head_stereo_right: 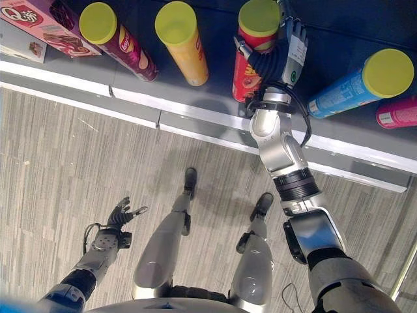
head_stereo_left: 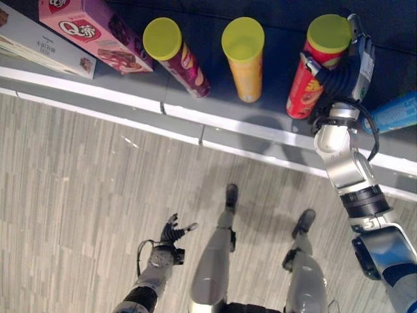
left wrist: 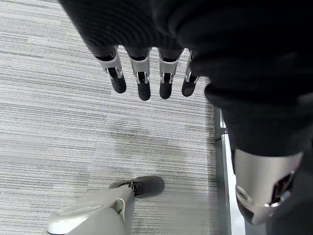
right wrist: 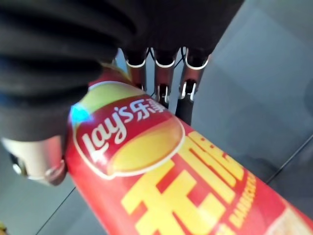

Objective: Put the goods on the table back onto the shelves and tidy them up.

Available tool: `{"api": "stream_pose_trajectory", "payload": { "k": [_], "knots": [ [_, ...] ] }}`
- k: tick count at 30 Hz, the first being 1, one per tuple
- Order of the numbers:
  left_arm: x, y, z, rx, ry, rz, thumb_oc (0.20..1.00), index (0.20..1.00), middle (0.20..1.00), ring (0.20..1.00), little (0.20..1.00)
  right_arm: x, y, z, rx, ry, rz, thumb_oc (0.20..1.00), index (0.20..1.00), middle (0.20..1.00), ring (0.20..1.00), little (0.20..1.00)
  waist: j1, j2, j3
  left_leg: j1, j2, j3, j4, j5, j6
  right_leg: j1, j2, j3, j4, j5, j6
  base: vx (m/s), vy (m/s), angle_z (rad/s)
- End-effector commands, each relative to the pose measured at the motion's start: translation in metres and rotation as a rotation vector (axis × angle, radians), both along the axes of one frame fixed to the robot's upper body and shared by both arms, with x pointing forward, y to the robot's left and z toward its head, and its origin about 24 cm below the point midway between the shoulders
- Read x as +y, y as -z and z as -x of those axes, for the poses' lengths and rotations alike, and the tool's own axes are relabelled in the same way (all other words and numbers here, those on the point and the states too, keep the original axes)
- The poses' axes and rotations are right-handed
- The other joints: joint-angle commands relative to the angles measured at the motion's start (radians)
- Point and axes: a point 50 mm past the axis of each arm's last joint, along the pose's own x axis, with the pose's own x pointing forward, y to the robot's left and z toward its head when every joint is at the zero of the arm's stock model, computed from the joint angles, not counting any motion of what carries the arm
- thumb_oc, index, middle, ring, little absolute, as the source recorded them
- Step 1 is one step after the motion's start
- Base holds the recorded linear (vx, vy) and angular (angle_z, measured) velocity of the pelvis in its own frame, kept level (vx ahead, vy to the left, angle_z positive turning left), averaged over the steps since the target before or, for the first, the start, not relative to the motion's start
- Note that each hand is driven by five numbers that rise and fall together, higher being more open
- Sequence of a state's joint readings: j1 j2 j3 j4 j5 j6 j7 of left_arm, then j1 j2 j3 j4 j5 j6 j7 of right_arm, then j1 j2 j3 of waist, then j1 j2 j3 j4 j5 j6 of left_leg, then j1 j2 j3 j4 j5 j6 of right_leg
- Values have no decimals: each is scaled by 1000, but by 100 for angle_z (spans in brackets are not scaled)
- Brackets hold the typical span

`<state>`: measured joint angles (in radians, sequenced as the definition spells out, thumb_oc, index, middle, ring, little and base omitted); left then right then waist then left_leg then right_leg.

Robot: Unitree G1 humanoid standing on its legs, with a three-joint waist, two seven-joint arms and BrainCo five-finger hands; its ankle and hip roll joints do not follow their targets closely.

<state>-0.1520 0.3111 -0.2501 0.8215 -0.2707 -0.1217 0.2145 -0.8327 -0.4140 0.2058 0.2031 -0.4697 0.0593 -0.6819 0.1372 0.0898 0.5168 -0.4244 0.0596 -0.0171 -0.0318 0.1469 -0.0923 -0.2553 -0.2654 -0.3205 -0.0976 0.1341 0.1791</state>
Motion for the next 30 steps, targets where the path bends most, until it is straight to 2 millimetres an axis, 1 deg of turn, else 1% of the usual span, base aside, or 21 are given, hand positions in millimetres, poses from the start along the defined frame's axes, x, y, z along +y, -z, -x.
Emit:
{"api": "stream_pose_trajectory", "payload": {
  "k": [1, 6, 7, 8, 9, 10, 11, 12, 14, 20, 24, 30],
  "knots": [
    [3, 5, 6, 27, -17, -16, 1000, 1000, 1000, 1000, 1000, 2, -29, 15, -182, -16, -3, 200, 200, 200, 200, 200, -14, 14, 0, 4, 4, -55, 98, -148, -4, 0, -80, 30, 185, -147, 53, 0, 0, 0],
    [1, 6, 6, 27, -17, -11, 1000, 1000, 1000, 1000, 1000, 3, -26, 20, -204, -22, -29, 200, 200, 200, 200, 200, -20, 15, 3, 2, 2, -54, 99, -145, -1, -2, -80, 34, 183, -141, 52, 0, 0, 0],
    [0, 5, 5, 25, -18, -9, 1000, 1000, 1000, 1000, 1000, 3, -25, 21, -206, -26, -37, 382, 382, 382, 382, 382, -22, 14, 3, 0, 3, -55, 101, -144, -1, -3, -80, 35, 183, -142, 52, 0, 0, 0],
    [1, 6, 5, 26, -18, -9, 1000, 1000, 1000, 1000, 1000, 3, -25, 21, -205, -26, -37, 495, 495, 495, 495, 495, -22, 14, 3, 1, 3, -54, 101, -145, -1, -2, -80, 35, 183, -143, 52, 0, 0, 0],
    [0, 5, 5, 23, -20, -6, 1000, 1000, 1000, 1000, 1000, 5, -23, 23, -210, -38, -48, 636, 636, 636, 636, 636, -24, 13, 3, 1, 4, -55, 102, -146, -1, -2, -80, 37, 183, -143, 51, 0, 0, 0],
    [-1, 5, 5, 24, -22, -4, 1000, 1000, 1000, 1000, 1000, 7, -22, 25, -215, -45, -56, 947, 947, 947, 947, 947, -26, 13, 3, 5, 6, -53, 102, -151, -3, -1, -79, 37, 187, -150, 51, 0, 0, 0],
    [-1, 4, 3, 19, -23, -3, 1000, 1000, 1000, 1000, 1000, 8, -22, 26, -219, -53, -57, 1000, 1000, 1000, 1000, 1000, -29, 12, 3, 1, 5, -54, 100, -144, -2, -5, -79, 37, 185, -143, 51, 0, 0, 0],
    [-1, 4, 4, 19, -25, -4, 1000, 1000, 1000, 1000, 1000, 8, -20, 27, -219, -56, -60, 1000, 1000, 1000, 1000, 1000, -30, 12, 3, 6, 7, -53, 101, -151, -4, -3, -79, 37, 188, -150, 51, 0, 0, 0],
    [-1, 4, 2, 16, -26, -3, 1000, 1000, 1000, 1000, 1000, 10, -20, 28, -222, -64, -64, 1000, 1000, 1000, 1000, 1000, -34, 11, 3, 1, 7, -54, 99, -144, -3, -5, -80, 36, 184, -142, 51, 0, 0, 0],
    [-2, 4, 2, 19, -28, -6, 1000, 1000, 1000, 1000, 1000, 15, -17, 32, -230, -99, -81, 1000, 1000, 1000, 1000, 1000, -39, 6, 3, 10, 8, -50, 101, -153, -5, 0, -77, 38, 188, -149, 51, 0, 0, 0],
    [-3, 0, -4, -3, -28, -1, 1000, 1000, 1000, 1000, 1000, 20, -18, 33, -228, -136, -83, 1000, 1000, 1000, 1000, 1000, -43, 3, 3, 8, 8, -50, 100, -147, -4, -2, -79, 36, 186, -141, 51, 0, 0, 0],
    [-2, 2, -2, 8, -32, -4, 1000, 1000, 1000, 1000, 1000, 24, -18, 35, -225, -174, -75, 1000, 1000, 1000, 1000, 1000, -43, -5, -1, 22, 12, -49, 99, -155, -5, 8, -77, 36, 185, -144, 52, 0, 0, 0]
  ]
}}
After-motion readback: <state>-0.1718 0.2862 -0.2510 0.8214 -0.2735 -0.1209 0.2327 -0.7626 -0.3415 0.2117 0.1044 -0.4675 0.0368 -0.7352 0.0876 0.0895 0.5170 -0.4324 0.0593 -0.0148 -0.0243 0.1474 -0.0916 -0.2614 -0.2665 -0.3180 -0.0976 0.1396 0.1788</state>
